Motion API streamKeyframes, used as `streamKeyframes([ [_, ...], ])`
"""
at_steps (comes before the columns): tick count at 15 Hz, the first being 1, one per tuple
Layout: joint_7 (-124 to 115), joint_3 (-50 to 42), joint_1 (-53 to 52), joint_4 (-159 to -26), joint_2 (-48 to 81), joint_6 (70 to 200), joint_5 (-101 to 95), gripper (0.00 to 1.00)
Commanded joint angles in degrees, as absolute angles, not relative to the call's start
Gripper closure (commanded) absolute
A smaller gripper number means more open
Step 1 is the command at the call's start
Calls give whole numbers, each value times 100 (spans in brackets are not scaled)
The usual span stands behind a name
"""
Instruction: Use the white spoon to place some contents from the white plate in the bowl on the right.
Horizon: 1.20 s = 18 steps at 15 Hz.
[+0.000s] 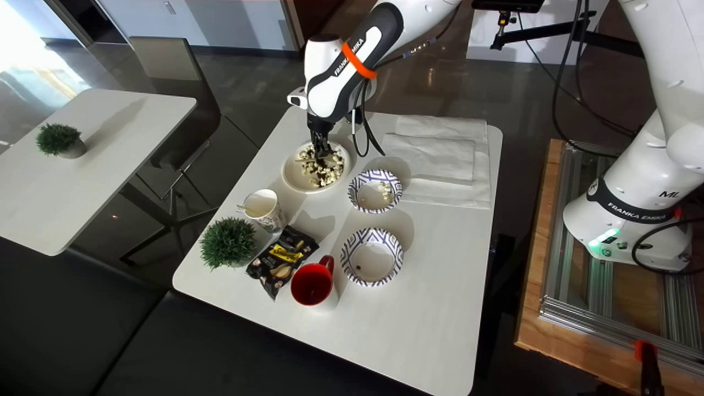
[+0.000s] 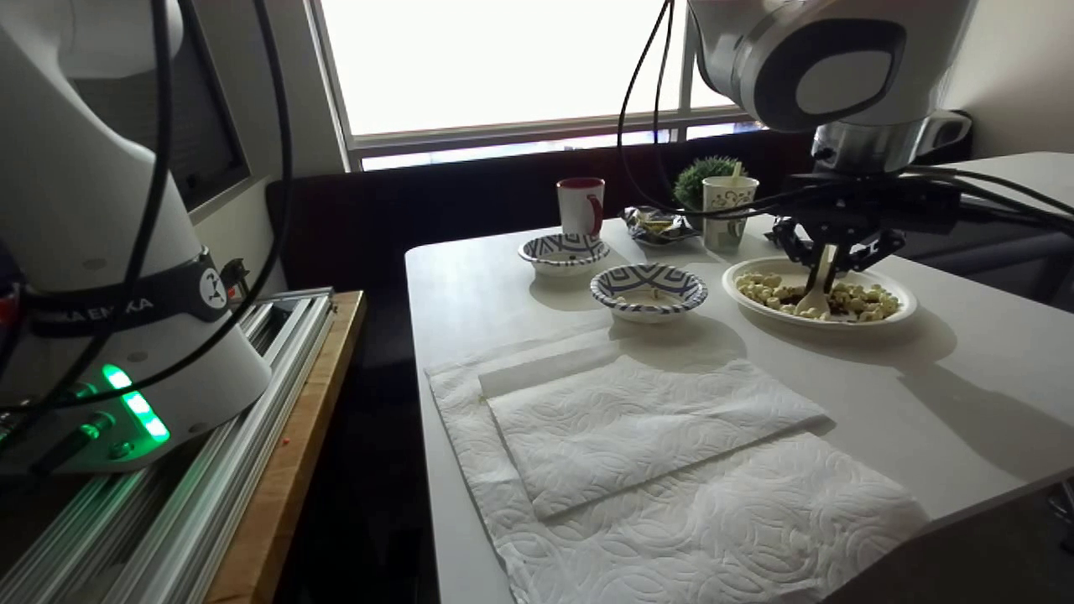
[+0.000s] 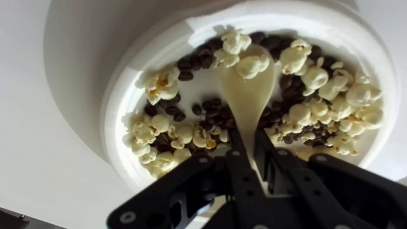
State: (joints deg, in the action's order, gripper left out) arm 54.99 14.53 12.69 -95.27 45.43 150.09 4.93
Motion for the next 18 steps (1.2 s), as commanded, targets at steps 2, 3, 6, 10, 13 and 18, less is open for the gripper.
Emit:
streamKeyframes([
  [2, 5463, 1048, 809, -9632, 4433, 15055, -105, 96],
  [3, 5474, 1003, 743, -9625, 4432, 15061, -213, 96],
  [6, 5483, 862, 557, -9617, 4423, 15115, -542, 96],
  [10, 5509, 723, 413, -9580, 4452, 15216, -907, 96],
  [13, 5501, 659, 345, -9582, 4447, 15243, -1112, 96],
  [18, 5523, 572, 248, -9580, 4442, 15312, -1416, 96],
])
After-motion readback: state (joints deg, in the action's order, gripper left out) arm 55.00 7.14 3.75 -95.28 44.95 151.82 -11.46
